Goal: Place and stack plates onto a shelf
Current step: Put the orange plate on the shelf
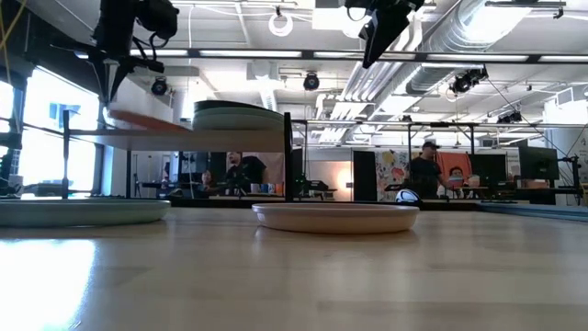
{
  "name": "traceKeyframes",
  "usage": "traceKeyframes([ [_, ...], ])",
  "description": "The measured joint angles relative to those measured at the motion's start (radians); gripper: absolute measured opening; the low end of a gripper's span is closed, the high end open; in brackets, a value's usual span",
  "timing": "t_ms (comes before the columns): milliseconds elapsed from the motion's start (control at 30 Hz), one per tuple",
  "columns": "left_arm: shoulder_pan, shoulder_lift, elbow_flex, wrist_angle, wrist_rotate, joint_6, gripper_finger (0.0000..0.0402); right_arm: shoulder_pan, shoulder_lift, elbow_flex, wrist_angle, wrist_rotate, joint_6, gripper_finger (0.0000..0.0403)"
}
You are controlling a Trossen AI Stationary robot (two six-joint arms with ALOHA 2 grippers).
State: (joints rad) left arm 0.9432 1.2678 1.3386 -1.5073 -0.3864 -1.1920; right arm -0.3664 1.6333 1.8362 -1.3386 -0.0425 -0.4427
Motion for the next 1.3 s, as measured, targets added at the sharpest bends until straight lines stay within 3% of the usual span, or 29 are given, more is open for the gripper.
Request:
traceKeyframes([
  [400,-0.001,0.0,0.0,0.011,0.034,0.131,0.003,0.0,0.0,0.0,0.0,-0.03,-0.002,0.0135],
  [833,-0.049,0.005,0.0,0.253,0.052,0.21,0.003,0.0,0.0,0.0,0.017,-0.04,0.016,0.0135],
  [1300,-0.115,0.18,0.0,0.249,0.09,0.253,0.003,0.0,0.0,0.0,0.02,-0.04,0.016,0.0135],
])
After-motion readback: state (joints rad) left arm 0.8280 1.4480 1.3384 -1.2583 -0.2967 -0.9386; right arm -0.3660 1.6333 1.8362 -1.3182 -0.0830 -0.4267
